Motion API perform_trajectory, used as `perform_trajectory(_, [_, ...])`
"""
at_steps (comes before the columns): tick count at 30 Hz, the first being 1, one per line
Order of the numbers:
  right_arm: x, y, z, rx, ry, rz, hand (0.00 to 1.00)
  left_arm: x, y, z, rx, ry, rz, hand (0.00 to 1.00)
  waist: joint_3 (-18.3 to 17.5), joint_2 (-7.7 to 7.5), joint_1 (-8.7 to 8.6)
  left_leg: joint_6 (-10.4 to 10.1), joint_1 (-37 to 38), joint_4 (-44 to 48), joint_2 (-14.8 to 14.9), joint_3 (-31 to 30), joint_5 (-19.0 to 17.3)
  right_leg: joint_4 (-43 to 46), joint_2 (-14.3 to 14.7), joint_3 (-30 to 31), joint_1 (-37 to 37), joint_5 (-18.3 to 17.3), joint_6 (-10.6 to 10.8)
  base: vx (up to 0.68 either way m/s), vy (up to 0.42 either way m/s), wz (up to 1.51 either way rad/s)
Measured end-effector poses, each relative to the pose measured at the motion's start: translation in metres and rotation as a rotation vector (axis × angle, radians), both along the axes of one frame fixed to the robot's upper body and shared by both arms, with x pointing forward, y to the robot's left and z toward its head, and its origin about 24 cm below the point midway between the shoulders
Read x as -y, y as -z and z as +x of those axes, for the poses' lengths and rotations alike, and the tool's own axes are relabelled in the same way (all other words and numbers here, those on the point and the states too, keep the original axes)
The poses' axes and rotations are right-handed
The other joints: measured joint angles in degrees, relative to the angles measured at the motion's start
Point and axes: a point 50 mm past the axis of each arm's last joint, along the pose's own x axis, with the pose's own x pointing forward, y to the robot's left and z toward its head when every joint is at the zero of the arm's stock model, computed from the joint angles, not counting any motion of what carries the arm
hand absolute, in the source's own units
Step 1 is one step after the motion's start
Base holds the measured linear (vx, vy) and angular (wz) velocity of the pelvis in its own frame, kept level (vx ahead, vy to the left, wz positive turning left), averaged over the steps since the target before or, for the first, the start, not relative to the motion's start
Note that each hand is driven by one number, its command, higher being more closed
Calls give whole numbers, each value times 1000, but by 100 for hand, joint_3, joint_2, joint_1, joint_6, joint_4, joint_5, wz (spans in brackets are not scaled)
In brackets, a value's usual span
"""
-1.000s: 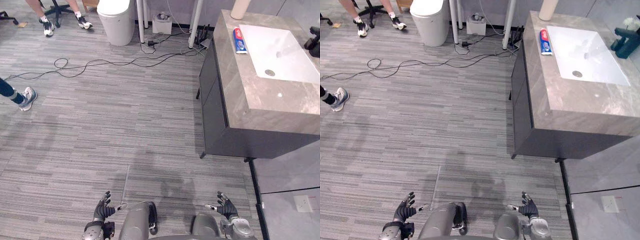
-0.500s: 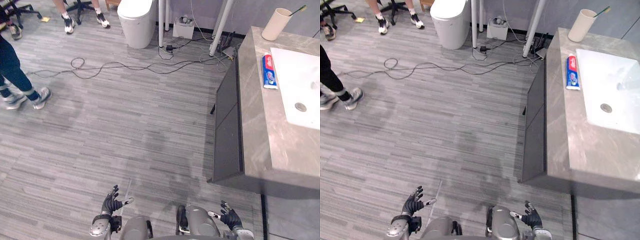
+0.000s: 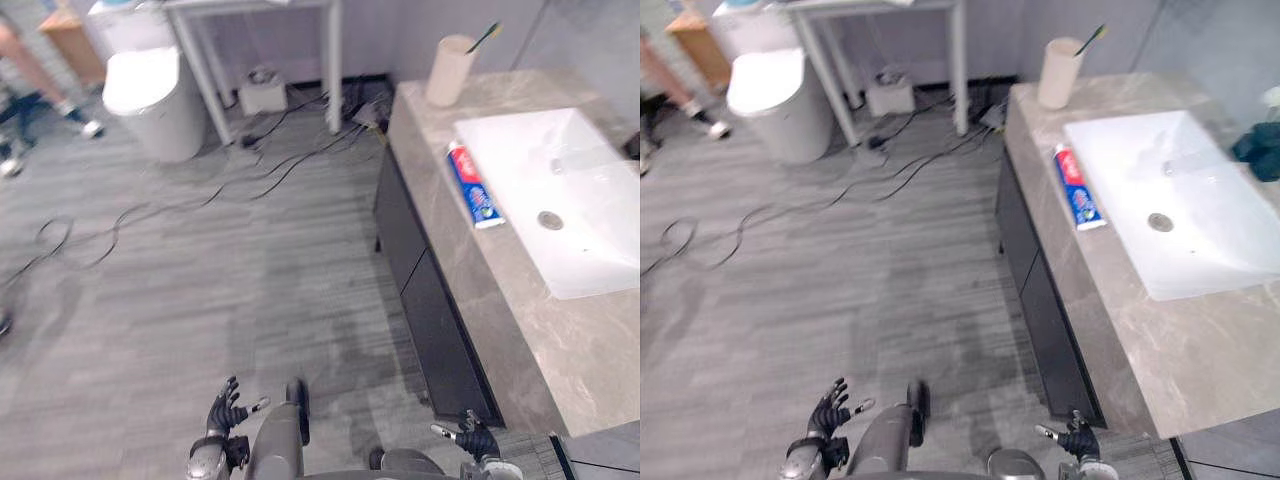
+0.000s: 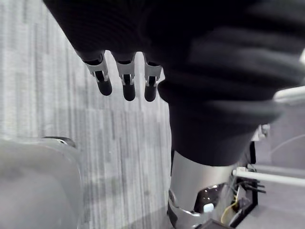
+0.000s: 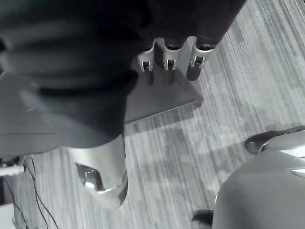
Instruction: Organize washtable
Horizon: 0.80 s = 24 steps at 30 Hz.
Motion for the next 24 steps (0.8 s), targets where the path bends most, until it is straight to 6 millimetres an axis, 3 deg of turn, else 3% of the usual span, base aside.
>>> perform_trajectory(1, [-5,1,-1,-4,-4,10,0,1,-3,4,14,31,9,0,36,17,-31,150,298,-29,-42,75,-108,1057,-15,-133,-436,397,407,425,303,-38])
perform_trajectory(2, [-10,2,-4,-13,-15,17,0,3,-6,8,32,47,11,0,81,74,-39,224,642,-36,-56,140,-283,1827,-28,-336,-700,331,318,357,214,-28])
perform_trajectory(4, [-11,-1,-2,3,-39,10,0,4,-10,13,59,59,16,0,87,71,-128,279,1184,-229,-86,255,-440,2302,-100,-890,-1026,160,74,358,138,-18])
perform_trajectory(5, [-11,-4,3,24,-47,7,0,4,-13,17,76,62,20,0,88,69,-133,268,1455,-488,-113,323,-472,2230,-149,-1346,-1303,36,-90,323,111,-19])
perform_trajectory(8, [-7,-4,12,35,-59,-8,0,4,-13,22,82,66,18,0,102,92,-148,232,1925,-947,-120,455,-467,1053,-275,-2621,-1670,-80,-197,360,77,-19])
perform_trajectory(9, [-6,-4,14,32,-63,-9,0,4,-12,22,73,66,17,0,101,98,-153,102,2056,-1030,-136,461,-531,163,-163,-3131,-1700,128,-480,455,53,-16])
perform_trajectory(10, [-7,-3,15,31,-63,-8,0,4,-11,21,69,65,17,0,95,89,-150,45,2101,-1031,-149,461,-565,-218,-67,-3198,-1682,339,-670,557,26,-3])
perform_trajectory(11, [-8,-1,11,17,-59,-1,0,2,-9,18,55,61,19,0,57,-7,-156,-106,2185,-958,-239,446,-656,-850,23,-3248,-1588,903,-1015,494,-29,5])
perform_trajectory(12, [-6,0,9,7,-57,-6,0,2,-8,17,43,58,17,0,43,-21,-154,-201,2246,-855,-214,421,-717,-892,18,-3301,-1500,828,-1370,596,-44,1])
perform_trajectory(13, [0,0,8,2,-50,-18,0,9,-5,17,38,46,-8,0,95,189,-155,-307,2236,-444,-21,424,-737,-1005,118,-3403,-1245,825,-1386,587,-71,-5])
perform_trajectory(15, [3,-2,8,9,-43,-30,0,16,-4,17,39,46,-39,0,132,300,-175,-688,2097,462,195,447,-484,-1268,256,-3374,-821,712,-1368,418,-58,-18])
perform_trajectory(17, [-1,-6,9,31,-55,-25,0,19,-2,12,30,40,-54,0,140,305,-140,-720,1748,1806,488,452,-163,-1575,434,-3062,-284,619,-1391,449,-3,-61])
perform_trajectory(18, [-7,-4,9,23,-89,3,0,22,-3,16,40,42,-59,0,129,281,-105,-498,1439,2351,693,493,-380,-1779,493,-2788,-8,611,-1395,448,19,-75])
perform_trajectory(21, [-8,-3,8,14,-85,9,0,25,-1,13,33,38,-69,0,127,199,-2,-394,1057,1987,771,334,-659,-1833,460,-2092,168,615,-1389,272,68,-116])
perform_trajectory(24, [-10,-5,15,37,-56,20,0,24,0,10,23,36,-69,0,139,158,22,-502,857,1049,637,-306,-722,-1803,419,-1371,261,597,-1276,183,226,-145])
